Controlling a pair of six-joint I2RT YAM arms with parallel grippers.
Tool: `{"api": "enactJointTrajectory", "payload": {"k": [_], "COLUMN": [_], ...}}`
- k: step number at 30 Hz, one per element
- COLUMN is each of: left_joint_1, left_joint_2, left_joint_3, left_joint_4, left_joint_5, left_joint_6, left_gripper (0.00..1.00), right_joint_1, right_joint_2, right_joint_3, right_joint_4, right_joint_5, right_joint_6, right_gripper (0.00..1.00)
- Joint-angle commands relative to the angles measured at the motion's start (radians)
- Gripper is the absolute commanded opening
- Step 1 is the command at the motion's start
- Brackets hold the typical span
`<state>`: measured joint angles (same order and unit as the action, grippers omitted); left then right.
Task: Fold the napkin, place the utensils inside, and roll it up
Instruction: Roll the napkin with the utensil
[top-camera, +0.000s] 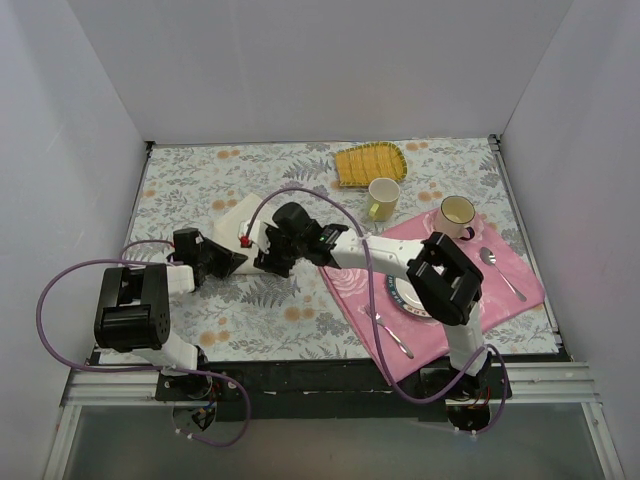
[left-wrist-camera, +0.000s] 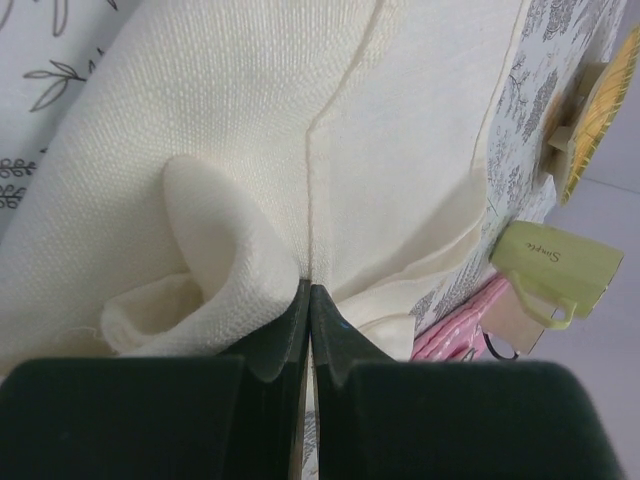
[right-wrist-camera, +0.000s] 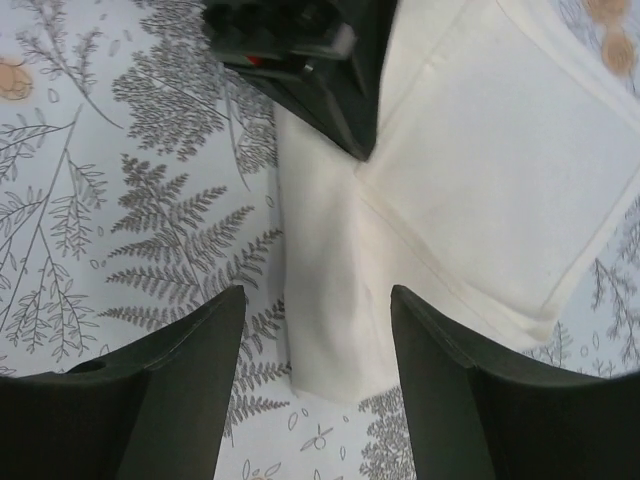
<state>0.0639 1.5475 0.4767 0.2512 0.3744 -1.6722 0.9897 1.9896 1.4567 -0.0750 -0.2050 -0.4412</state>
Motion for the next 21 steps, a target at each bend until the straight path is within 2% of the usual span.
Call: {"api": "enactJointTrajectory", "payload": {"k": [1, 8, 14, 21], "left_joint_1": [0.004, 0.004, 0.004, 0.004], "left_joint_2": [0.056, 0.066, 0.065, 0.069], "left_joint_3": [-0.02, -0.01, -0.012, -0.009], "left_joint_4": [-0.164, -0.174, -0.173, -0.178], "left_joint_5": [-0.094, -0.081, -0.081, -0.075], "left_joint_6": [0.065, 0.077, 0.083, 0.085], "left_gripper": [0.0, 0.0, 0.0, 0.0], "right_joint_1": [0.038, 0.055, 0.055, 0.044], "right_joint_2": [0.037, 0.141, 0.207, 0.248], "right_joint_3": [-0.004, 0.045, 0.086, 0.108], "right_joint_4": [0.066, 0.124, 0.084, 0.014], "right_joint_5": [-0.008, 0.049, 0.108, 0.124], "right_joint_6": [-0.154, -0.202, -0.221, -0.179], "right_gripper": [0.68, 0.68, 0.68, 0.59]}}
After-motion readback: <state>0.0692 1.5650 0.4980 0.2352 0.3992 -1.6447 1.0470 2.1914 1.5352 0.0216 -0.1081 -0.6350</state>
